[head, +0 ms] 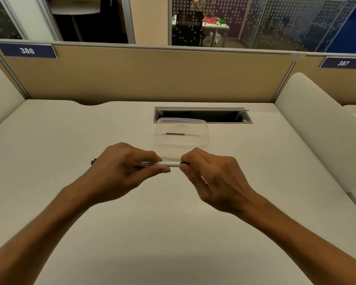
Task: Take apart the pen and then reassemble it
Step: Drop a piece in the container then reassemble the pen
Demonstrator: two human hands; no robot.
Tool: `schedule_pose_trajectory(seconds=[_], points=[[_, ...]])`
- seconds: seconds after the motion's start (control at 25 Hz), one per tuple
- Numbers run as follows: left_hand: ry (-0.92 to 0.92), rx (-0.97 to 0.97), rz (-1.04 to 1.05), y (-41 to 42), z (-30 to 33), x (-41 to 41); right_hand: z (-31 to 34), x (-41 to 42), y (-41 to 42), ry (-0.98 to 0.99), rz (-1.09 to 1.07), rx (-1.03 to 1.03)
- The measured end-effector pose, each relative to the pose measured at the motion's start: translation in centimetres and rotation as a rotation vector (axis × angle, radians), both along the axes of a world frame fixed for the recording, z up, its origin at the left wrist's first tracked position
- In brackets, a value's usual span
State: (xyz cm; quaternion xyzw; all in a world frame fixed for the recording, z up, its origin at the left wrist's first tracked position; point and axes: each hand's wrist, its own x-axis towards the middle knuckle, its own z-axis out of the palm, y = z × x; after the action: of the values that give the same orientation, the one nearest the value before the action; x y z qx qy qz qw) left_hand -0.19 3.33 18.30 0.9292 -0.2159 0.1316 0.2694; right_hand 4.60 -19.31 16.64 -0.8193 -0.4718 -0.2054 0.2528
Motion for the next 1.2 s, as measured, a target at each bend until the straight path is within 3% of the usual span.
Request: schedule_pose_trajectory(seconds=[0.16,0.28,0.4,0.56,0.64,0.76,0.92,1.04,1.12,1.2], points=[[0.040,-0.037,-0.032,-0.2,0.1,0.0,-0.1,0.5,0.2,-0.149,0.037,-0.025],[-0.013,-0.012,-0.032,-0.8,0.3,-0.1,-0.1,0.6,0.3,-0.036,0.077,0.054],[-0.196,0.174,-0.037,-1.0,0.6,0.0,-0.6,-0.1,0.8,0.341,0.065,0.210],[-0.337,0.469,-0.007,-0.9,0.3,0.1,-0.2,-0.3,1.3,1.295,0.059,0.462],[-0.315,0.472,-0.004,-0.9,0.0,0.3,-0.2,-0.1,1.2,1.413,0.023,0.421],[-0.257,0.330,-0.013,-1.0,0.0,0.4,-0.6,-0.5,1.1,1.138,0.031,0.387],[-0.135,0.155,0.024,-0.9,0.3,0.3,-0.5,-0.3,0.2,0.303,-0.026,0.160],[-0.052,0.057,0.009,-1.0,0.6,0.0,0.1,0.2,-0.5,-0.128,-0.001,0.037],[0.016,-0.036,-0.029,-1.2,0.7,-0.2,0.1,0.4,-0.7,-0.258,0.033,0.033],[0.060,-0.092,-0.048,-1.6,0.8,-0.4,0.1,0.4,-0.8,-0.249,0.064,0.067]])
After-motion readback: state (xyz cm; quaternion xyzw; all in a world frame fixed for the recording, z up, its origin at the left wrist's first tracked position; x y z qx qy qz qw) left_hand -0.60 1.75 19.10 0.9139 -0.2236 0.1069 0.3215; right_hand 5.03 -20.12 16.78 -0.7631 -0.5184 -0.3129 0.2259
